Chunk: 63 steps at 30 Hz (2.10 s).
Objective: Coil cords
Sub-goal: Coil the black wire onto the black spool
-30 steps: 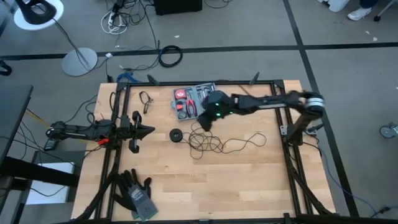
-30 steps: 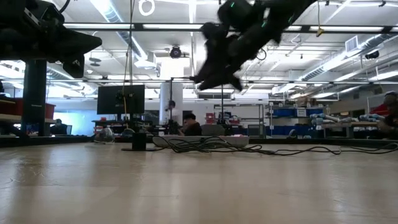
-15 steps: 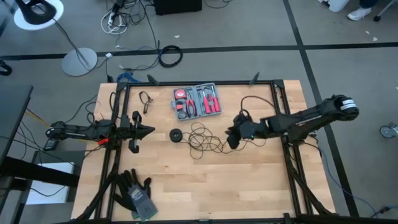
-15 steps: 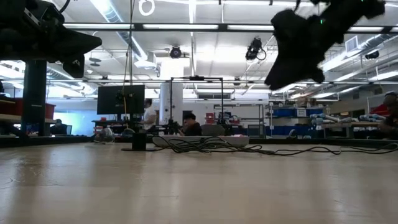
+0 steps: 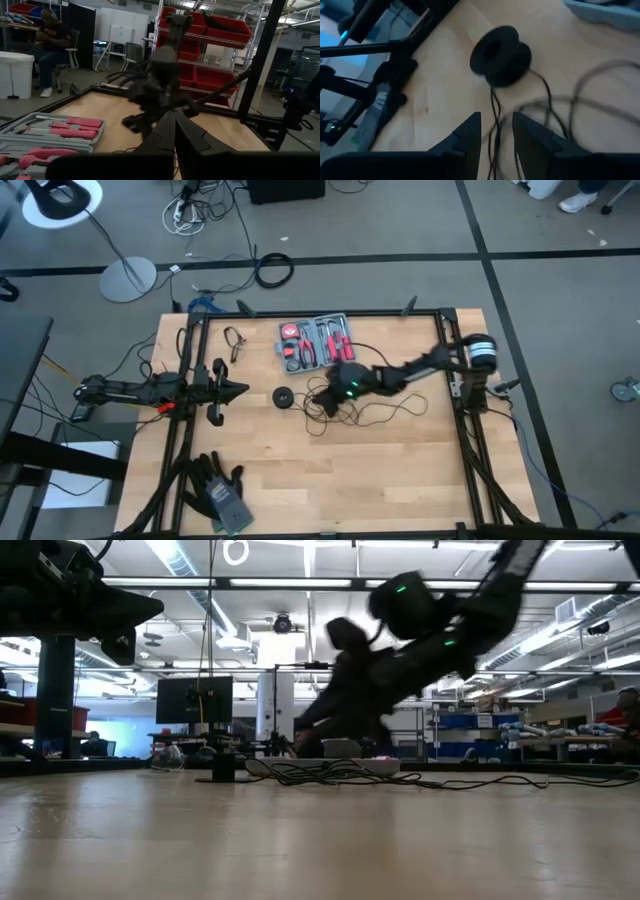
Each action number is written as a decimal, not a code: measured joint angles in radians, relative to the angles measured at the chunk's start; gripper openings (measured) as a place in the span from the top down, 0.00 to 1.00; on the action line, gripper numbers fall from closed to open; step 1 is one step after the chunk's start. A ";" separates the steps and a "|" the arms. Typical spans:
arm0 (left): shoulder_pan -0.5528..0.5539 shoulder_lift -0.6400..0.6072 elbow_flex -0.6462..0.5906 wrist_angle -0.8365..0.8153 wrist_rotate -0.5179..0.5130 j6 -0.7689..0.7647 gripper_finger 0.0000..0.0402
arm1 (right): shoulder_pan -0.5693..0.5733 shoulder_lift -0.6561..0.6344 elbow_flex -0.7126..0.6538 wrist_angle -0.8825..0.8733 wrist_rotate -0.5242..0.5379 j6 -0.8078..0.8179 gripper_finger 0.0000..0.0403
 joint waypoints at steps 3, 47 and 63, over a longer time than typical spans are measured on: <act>0.000 0.000 0.000 0.000 0.000 0.000 0.98 | -0.053 0.082 0.106 -0.033 -0.111 -0.003 0.72; -0.002 0.062 0.001 -0.061 -0.047 -0.185 0.98 | 0.007 0.087 0.648 -1.003 0.189 -0.423 0.99; -0.053 0.641 0.378 -0.336 -0.064 -0.075 1.00 | 0.142 -0.247 0.050 -0.715 0.290 -0.124 0.99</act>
